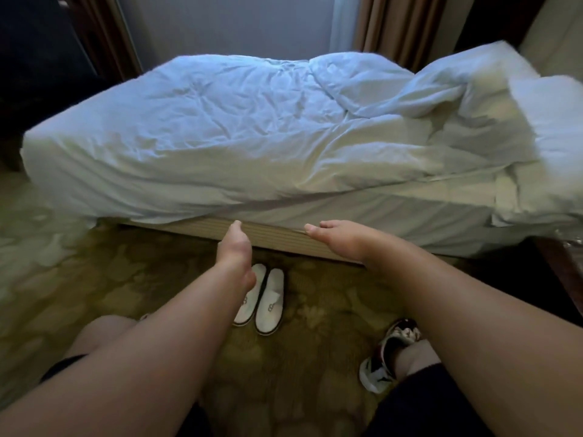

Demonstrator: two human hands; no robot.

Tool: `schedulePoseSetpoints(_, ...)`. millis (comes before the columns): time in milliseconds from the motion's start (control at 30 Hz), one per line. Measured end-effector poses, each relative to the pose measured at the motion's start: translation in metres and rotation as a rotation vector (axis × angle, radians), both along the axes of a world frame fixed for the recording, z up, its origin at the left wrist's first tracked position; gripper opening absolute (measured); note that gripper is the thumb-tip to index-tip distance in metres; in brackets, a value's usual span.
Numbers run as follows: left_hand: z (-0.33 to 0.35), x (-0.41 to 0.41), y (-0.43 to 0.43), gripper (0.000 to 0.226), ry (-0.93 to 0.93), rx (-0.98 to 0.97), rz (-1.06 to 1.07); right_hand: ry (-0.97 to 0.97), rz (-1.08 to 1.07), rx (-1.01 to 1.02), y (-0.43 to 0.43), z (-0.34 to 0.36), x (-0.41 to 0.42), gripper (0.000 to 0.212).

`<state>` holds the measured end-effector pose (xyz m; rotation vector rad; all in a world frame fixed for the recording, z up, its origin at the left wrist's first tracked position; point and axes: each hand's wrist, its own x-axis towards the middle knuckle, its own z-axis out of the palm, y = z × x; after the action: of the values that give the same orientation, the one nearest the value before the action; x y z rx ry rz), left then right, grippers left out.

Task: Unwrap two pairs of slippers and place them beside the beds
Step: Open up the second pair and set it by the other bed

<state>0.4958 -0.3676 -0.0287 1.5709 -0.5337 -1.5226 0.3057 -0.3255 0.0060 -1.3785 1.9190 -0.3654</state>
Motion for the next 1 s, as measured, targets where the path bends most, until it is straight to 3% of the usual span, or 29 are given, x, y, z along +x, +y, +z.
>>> schedulePoseSetpoints(500, 0.082, -0.031, 0.070, 0.076, -0.034, -0.251, -0.224, -0.112, -0.130, -0.221, 0.106, 0.074, -0.024, 0.086)
schedulePoseSetpoints(667, 0.107, -0.062, 0.082, 0.065, -0.197, -0.467, -0.341, -0.060, -0.212, -0.405, 0.135, 0.102, -0.036, 0.085)
schedulePoseSetpoints(867, 0.138, -0.102, 0.097, 0.079, -0.227, -0.620, -0.458, 0.004, -0.285, -0.560, 0.180, 0.135, -0.071, 0.069)
schedulePoseSetpoints(1000, 0.152, -0.131, 0.104, 0.077, -0.257, -0.697, -0.451, 0.034, -0.368, -0.617, 0.214, 0.148, -0.098, 0.066)
